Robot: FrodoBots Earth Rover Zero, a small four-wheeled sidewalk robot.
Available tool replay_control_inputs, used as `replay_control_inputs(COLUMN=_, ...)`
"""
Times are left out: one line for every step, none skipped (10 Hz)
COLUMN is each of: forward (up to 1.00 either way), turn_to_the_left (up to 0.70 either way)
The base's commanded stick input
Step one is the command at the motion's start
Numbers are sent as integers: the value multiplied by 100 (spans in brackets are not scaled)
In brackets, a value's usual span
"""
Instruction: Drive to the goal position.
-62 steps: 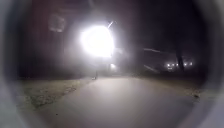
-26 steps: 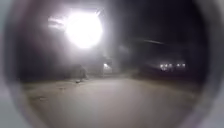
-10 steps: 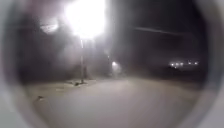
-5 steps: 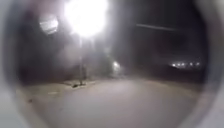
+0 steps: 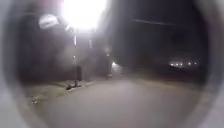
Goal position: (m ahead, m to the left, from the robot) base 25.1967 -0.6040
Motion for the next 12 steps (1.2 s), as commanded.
replay_control_inputs(forward=100, turn_to_the_left=-7)
replay_control_inputs(forward=100, turn_to_the_left=-5)
replay_control_inputs(forward=100, turn_to_the_left=-4)
replay_control_inputs(forward=100, turn_to_the_left=-4)
replay_control_inputs(forward=100, turn_to_the_left=-4)
replay_control_inputs(forward=100, turn_to_the_left=-3)
replay_control_inputs(forward=100, turn_to_the_left=-3)
replay_control_inputs(forward=100, turn_to_the_left=-3)
replay_control_inputs(forward=100, turn_to_the_left=-1)
replay_control_inputs(forward=100, turn_to_the_left=1)
replay_control_inputs(forward=100, turn_to_the_left=3)
replay_control_inputs(forward=100, turn_to_the_left=10)
